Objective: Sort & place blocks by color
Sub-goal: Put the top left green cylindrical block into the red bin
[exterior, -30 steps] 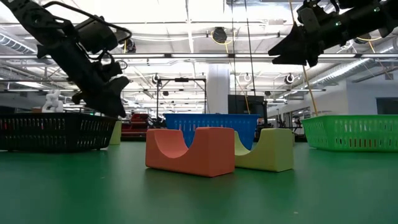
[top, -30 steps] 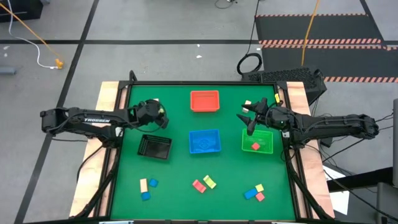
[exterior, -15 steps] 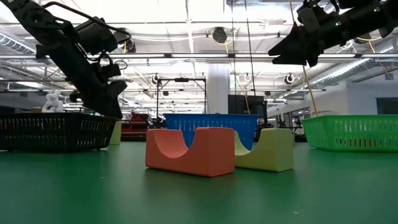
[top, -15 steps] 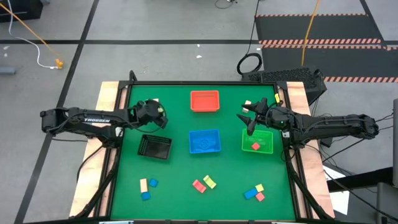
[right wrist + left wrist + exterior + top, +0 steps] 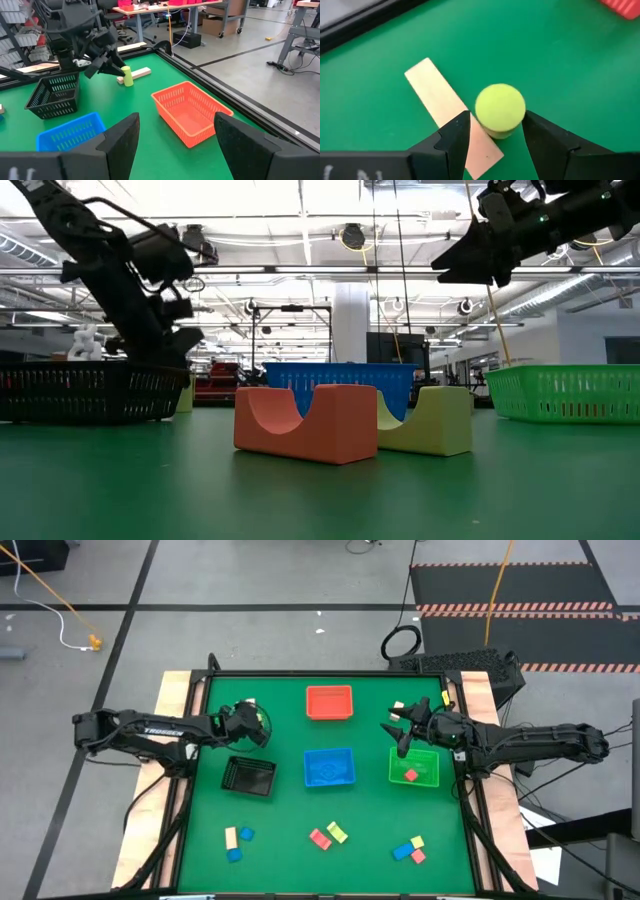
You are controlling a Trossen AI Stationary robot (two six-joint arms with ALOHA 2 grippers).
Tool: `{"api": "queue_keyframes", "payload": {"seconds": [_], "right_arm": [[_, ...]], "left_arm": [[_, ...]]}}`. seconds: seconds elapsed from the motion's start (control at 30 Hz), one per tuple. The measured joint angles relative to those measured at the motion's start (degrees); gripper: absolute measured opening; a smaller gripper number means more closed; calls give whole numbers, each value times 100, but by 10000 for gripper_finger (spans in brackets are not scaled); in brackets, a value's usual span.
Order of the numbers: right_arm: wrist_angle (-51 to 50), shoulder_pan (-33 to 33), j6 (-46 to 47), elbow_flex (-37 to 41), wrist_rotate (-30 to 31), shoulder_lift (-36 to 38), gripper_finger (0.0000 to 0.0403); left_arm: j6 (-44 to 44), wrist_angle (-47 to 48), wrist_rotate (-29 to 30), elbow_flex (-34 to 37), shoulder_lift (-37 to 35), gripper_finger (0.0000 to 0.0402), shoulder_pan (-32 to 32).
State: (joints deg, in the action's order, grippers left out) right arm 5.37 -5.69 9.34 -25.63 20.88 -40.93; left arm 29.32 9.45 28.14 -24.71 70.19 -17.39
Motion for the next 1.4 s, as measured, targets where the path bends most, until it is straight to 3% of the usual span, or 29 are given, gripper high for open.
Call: {"api": "queue_keyframes", "payload": {"seconds": [0.17, 0.3, 0.53, 0.7, 0.93, 1.03, 1.4], "right_arm": [[-1, 0, -1, 0, 0, 0, 249], [-2, 0, -2, 0, 0, 0, 249], [-2, 0, 0, 0, 0, 0, 249], [-2, 0, 2, 0, 0, 0, 249], [-2, 0, 44, 0, 2, 0, 249], [0, 0, 44, 0, 2, 0, 249], [154, 0, 46, 0, 2, -2, 249]], "left_arm": [[-33, -454, 20, 0, 347, 174, -13], [-27, -594, 46, -4, 475, 129, -17], [-81, -865, 25, 2, 475, 127, -22], [-447, -1784, -28, 2, 475, 127, -22], [-943, -3734, -1067, 2, 473, 127, -19], [-1099, -4340, -1225, 0, 473, 127, -20], [-1293, -5076, -1246, -53, 622, 127, -22]]}}
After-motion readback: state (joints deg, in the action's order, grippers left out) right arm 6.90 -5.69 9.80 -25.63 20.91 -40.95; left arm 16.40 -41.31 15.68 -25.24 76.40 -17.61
